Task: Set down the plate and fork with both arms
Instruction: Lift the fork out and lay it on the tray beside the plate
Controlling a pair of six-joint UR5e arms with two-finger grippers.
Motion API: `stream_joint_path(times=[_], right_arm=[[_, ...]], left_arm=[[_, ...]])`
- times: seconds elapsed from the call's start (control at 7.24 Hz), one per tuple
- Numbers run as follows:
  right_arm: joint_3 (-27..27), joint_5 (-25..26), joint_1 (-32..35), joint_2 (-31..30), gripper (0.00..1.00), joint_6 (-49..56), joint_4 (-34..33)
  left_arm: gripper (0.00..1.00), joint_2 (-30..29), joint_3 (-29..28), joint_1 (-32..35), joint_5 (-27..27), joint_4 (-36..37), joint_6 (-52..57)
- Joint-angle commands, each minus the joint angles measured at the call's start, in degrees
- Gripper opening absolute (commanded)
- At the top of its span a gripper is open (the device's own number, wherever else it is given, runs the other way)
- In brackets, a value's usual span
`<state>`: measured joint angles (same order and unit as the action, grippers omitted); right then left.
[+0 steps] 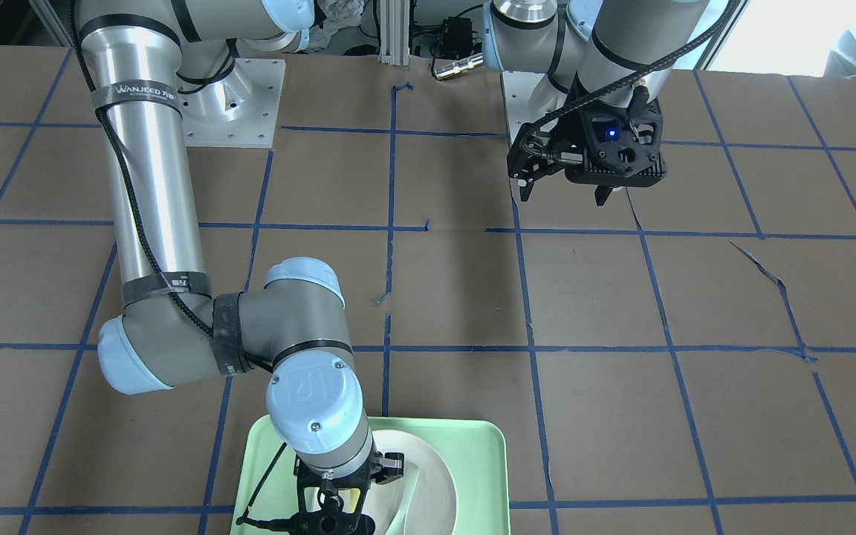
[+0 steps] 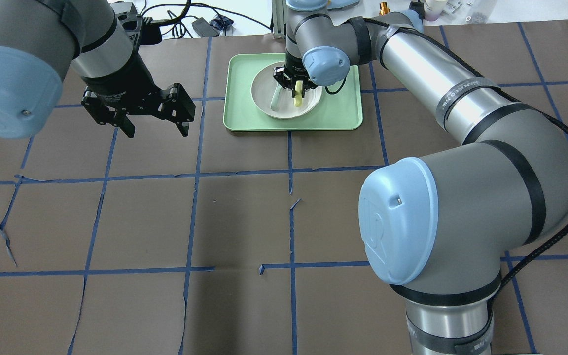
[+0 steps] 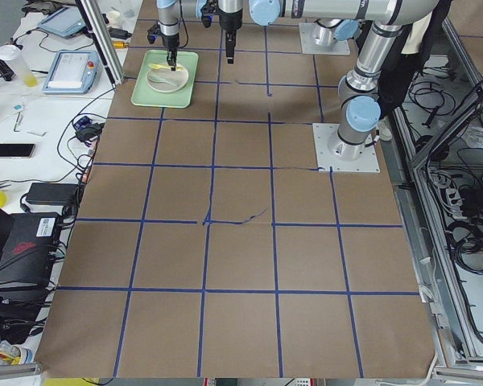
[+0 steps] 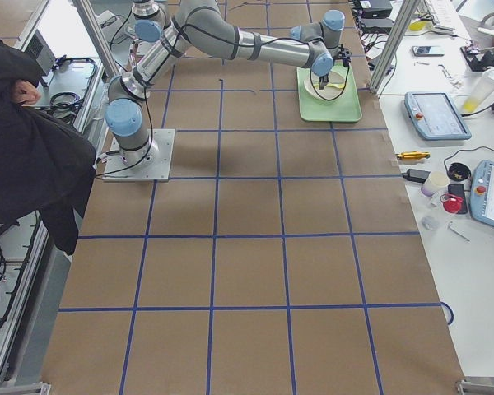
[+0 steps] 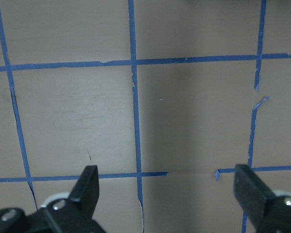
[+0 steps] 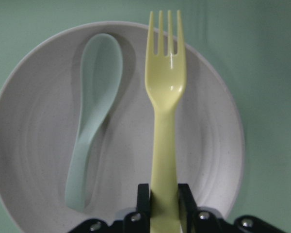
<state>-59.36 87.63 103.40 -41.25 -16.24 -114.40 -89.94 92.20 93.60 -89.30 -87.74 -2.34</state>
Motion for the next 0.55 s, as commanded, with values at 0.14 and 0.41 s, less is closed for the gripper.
stream_joint_path(times=[0.14, 0.41], right_arm=[[-7.6, -0.4, -4.8, -5.0, 0.22, 6.2, -0.2], [-13.1, -0.4, -5.7, -4.5, 0.18, 7.7, -7.4]], left_arm=[[1.00, 0.0, -0.1, 0.0, -0.1, 0.0, 0.0], [1.00, -0.1, 0.1, 0.0, -0.1, 0.0, 0.0]])
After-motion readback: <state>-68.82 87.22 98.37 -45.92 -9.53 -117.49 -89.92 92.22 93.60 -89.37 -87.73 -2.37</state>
